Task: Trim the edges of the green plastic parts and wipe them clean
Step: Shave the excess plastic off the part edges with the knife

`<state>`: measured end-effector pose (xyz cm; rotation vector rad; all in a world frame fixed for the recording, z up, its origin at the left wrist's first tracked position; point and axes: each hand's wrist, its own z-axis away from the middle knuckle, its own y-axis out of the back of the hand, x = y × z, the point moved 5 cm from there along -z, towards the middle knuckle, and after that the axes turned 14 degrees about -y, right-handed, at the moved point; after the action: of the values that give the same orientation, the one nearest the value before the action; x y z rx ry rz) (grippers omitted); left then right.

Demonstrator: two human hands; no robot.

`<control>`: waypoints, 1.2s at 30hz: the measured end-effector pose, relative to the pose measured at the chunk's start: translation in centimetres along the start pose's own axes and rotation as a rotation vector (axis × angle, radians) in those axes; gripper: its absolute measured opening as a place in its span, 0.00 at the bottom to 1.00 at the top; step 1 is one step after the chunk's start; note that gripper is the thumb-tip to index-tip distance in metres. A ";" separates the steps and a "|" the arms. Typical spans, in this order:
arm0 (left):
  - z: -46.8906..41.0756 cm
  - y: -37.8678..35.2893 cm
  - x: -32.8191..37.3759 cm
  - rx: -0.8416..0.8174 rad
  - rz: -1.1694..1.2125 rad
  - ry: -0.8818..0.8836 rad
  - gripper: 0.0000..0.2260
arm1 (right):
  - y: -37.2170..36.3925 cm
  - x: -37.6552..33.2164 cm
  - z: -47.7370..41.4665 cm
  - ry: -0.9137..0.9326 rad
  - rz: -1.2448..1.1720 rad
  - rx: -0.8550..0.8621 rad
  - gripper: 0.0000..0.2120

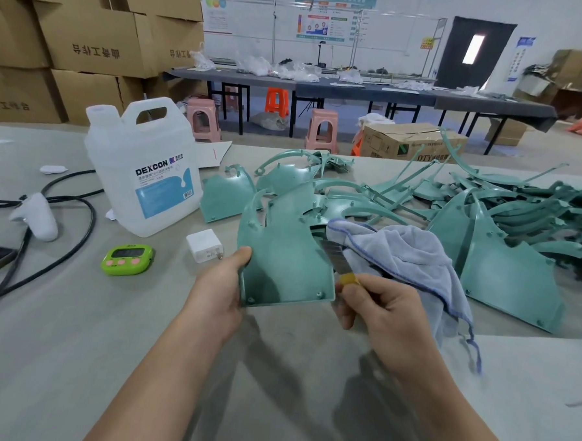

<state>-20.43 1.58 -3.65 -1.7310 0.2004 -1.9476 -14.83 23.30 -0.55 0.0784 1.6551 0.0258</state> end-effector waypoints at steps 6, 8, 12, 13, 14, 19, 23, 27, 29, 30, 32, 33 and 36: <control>0.3 -0.9 0.1 -0.158 -0.085 -0.094 0.10 | 1.0 0.4 -0.1 -0.058 -0.126 0.154 0.14; 0.3 -1.0 0.2 -0.151 -0.060 -0.107 0.10 | 1.2 0.3 -0.2 -0.039 -0.102 0.174 0.15; 0.2 -0.8 0.3 -0.116 -0.041 -0.109 0.09 | 0.9 0.5 -0.1 -0.007 0.084 0.133 0.11; 0.1 -0.6 0.3 -0.099 -0.035 -0.106 0.09 | 0.8 0.6 -0.1 -0.008 0.129 0.128 0.11; 0.0 -0.4 0.4 -0.082 -0.028 -0.104 0.09 | 0.9 0.7 -0.1 -0.013 0.171 0.134 0.12; -0.6 0.3 0.4 -0.006 0.038 -0.092 0.07 | 1.5 0.1 0.1 0.069 0.368 0.136 0.17; -0.8 0.6 0.1 0.067 0.105 -0.031 0.08 | 1.3 -0.4 0.4 0.121 0.552 0.057 0.14; -0.9 0.4 0.2 0.084 0.184 0.017 0.11 | 0.6 -0.1 0.4 0.072 0.743 -0.087 0.10; -1.0 0.4 0.4 0.080 0.219 0.024 0.10 | 0.4 -0.1 0.5 0.046 0.695 -0.052 0.10; -1.1 0.4 0.5 0.064 0.218 0.019 0.09 | 0.6 -0.1 0.4 0.020 0.617 0.002 0.11; -0.9 0.2 0.6 0.011 0.202 -0.001 0.09 | 1.4 0.0 0.3 -0.019 0.524 0.120 0.12; -0.8 0.0 0.6 -0.024 0.192 -0.008 0.10 | 1.7 0.0 0.2 -0.026 0.515 0.157 0.13; -0.1 -0.6 0.5 -0.142 0.138 -0.020 0.16 | 2.4 0.0 -0.2 -0.037 0.379 0.205 0.16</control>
<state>-20.75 1.84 -2.92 -1.7748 0.4492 -1.8542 -14.96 25.69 -0.34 0.5444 1.5819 0.1421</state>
